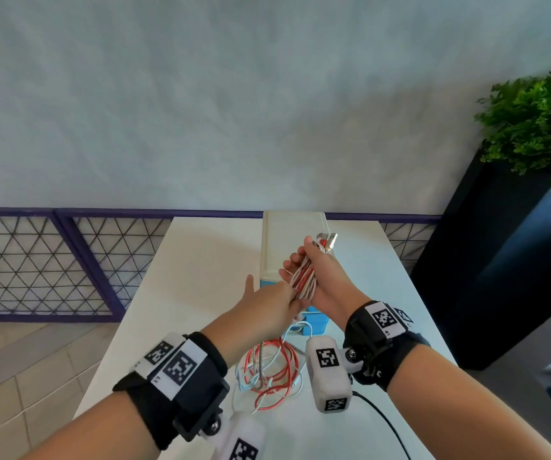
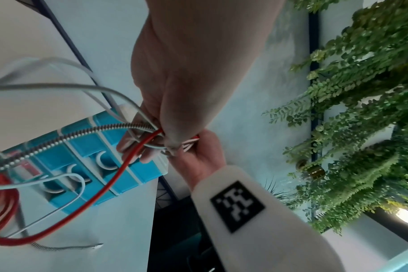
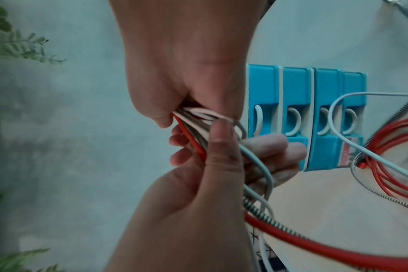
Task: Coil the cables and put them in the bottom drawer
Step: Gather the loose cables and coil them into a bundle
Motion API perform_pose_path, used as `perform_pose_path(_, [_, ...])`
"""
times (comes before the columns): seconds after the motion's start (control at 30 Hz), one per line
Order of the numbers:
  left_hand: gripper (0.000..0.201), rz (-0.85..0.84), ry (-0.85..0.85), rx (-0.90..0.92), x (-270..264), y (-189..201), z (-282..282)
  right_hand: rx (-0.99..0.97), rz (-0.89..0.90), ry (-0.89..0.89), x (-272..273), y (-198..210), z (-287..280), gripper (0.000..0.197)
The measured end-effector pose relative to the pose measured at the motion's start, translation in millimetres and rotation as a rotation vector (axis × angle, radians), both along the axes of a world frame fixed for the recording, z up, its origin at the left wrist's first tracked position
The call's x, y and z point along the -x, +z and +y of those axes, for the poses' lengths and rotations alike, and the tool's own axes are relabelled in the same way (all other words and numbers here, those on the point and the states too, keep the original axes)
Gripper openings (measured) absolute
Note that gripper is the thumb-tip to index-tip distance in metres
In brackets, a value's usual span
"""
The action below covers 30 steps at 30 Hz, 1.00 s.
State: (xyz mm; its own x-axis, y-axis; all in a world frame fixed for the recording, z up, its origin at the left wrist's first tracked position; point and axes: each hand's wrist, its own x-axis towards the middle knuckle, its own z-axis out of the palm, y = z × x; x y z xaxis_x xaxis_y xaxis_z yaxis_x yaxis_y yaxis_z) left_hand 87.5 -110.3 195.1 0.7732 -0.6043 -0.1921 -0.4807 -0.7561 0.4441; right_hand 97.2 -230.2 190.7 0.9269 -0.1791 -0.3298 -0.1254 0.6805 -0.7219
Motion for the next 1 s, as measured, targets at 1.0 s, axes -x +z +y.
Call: perform_pose_path(1.0, [0.024, 0.246, 0.083, 0.124, -17.3, -104.7, 71.4, 0.110, -0.151, -0.086, 2.4, 64.3, -36.7, 0.035])
